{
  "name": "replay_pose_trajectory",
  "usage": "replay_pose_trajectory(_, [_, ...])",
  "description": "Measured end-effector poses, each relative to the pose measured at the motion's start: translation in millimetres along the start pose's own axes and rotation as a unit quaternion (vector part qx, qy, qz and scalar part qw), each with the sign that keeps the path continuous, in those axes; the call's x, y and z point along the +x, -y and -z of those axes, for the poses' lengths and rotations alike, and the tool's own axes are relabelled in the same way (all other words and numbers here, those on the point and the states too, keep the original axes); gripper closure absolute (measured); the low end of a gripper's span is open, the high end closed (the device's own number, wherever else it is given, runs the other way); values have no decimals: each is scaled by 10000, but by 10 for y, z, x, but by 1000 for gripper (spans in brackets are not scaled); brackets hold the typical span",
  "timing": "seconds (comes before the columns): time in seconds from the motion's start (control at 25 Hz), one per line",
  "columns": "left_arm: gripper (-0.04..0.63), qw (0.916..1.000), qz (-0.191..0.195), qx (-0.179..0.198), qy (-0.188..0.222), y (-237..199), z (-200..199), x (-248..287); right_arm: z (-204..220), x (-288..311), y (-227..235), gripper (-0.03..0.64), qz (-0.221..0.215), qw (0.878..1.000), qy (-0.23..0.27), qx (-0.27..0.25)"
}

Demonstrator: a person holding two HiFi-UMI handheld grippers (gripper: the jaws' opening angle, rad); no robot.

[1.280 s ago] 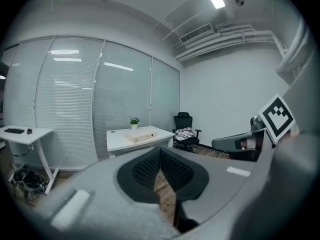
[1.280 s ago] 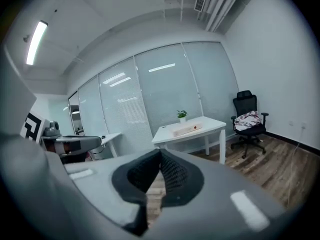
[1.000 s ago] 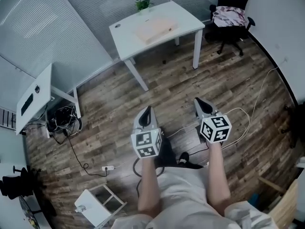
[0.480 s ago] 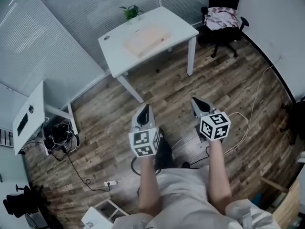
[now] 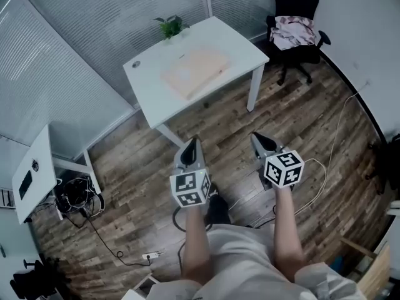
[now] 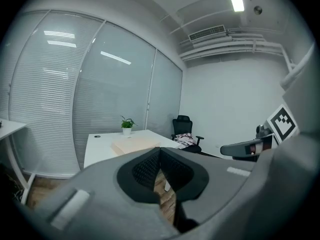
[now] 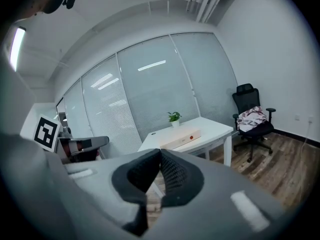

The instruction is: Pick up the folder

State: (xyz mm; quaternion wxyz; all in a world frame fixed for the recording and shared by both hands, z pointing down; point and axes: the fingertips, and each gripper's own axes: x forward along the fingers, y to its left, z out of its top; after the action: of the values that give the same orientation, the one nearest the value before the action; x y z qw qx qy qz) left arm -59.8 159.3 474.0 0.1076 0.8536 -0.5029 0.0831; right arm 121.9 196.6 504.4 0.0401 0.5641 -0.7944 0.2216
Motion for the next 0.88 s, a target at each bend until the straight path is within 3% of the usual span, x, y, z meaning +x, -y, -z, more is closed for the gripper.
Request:
replay_pose_trajectory(0.12, [588, 10000, 5, -40, -71, -234, -37, 249, -79, 315, -29, 615, -99, 9999, -52, 93])
replay_pose_trajectory(0.56, [588, 9993, -204, -307, 51, -1252, -338, 912, -435, 1374, -55, 615, 248, 9996, -88, 120])
replay_pose_trajectory(0.76, [588, 9961, -241, -843, -68, -1565, -194, 1175, -322, 1665, -3, 615, 691, 9968, -396, -57])
replay_pose_trajectory(0.88, [588, 9949, -180, -969, -210, -1573, -59, 1295, -175, 1692, 141, 615, 970, 9925, -724, -164])
